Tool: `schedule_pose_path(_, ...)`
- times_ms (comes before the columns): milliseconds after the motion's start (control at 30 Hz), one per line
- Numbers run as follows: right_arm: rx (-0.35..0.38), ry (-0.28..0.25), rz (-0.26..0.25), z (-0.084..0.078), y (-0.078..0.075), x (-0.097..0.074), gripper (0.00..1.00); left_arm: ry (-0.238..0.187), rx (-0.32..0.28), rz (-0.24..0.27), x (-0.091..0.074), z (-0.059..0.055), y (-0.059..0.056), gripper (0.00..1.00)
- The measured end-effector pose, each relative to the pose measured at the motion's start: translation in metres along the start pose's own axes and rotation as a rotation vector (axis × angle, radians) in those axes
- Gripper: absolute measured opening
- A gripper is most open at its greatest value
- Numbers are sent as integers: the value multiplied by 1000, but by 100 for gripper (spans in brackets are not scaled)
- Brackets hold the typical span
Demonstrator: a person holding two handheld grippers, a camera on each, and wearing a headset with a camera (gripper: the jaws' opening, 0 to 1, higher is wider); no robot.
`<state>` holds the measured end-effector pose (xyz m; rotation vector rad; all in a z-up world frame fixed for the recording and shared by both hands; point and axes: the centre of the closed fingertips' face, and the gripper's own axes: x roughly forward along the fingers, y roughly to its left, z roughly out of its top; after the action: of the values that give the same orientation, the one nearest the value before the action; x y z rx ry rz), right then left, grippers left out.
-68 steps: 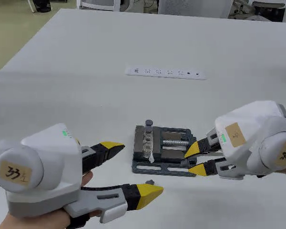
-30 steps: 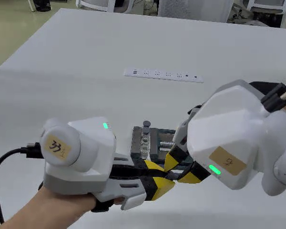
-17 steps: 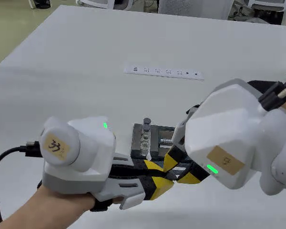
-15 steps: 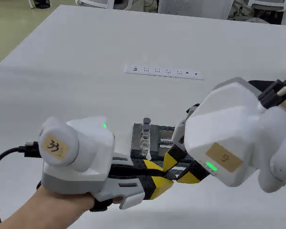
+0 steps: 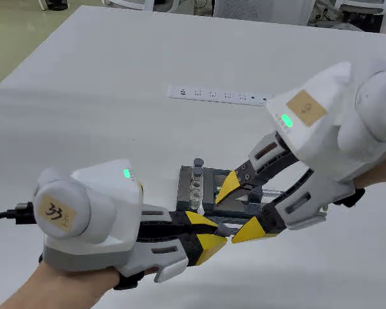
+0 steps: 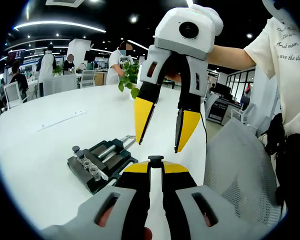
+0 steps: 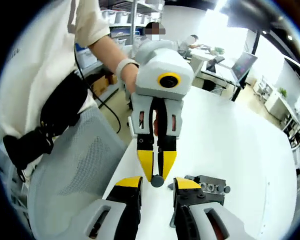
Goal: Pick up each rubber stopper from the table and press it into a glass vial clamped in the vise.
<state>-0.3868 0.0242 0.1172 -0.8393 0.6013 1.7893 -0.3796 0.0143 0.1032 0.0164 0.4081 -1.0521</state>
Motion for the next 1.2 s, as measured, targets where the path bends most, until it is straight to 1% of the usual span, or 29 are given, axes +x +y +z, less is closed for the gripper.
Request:
schedule_pose_path(33,9,-13,3,0,0,0,20,-1,3,2,0,0,0,4)
schedule_pose_path(67,37,-30,8,1,1,0,20,-2,15,6,-1,1,0,4)
schedule_pose_path(133,64,-50,15,1,2,0,20,2,30,3,-1,2,-1,4)
schedule_pose_path(233,88,-73,10,0,-1,-1,20,5,44,0,-2,2,-3,4)
schedule_pose_path(333,117,-79,11,-2,-1,1,19,13,68,1,-3,2,-4,4)
schedule_pose_path(367,125,-80,13,-3,-1,1,18,21,88,6,-3,1,-3,4)
schedule_pose_path(467,135,-75,11,-4,1,5,17,18,88,7,-3,2,-2,4)
schedule_pose_path(533,152,-77,13,-4,1,7,16,24,100,14,-3,1,-1,4)
schedule_pose_path(633,153,-73,4,-6,-1,9,14,23,101,13,-3,2,-1,4)
schedule_pose_path(733,159,-89,3,-4,-1,10,13,25,103,13,-3,2,0,4)
schedule_pose_path(800,150,-85,-6,-4,-3,10,11,24,101,11,-3,2,0,4)
schedule_pose_path(1000,150,-72,1,-8,-2,11,10,23,97,8,-3,1,0,3)
schedule_pose_path(1200,149,-70,9,-8,-1,13,10,21,95,4,-2,0,-1,3)
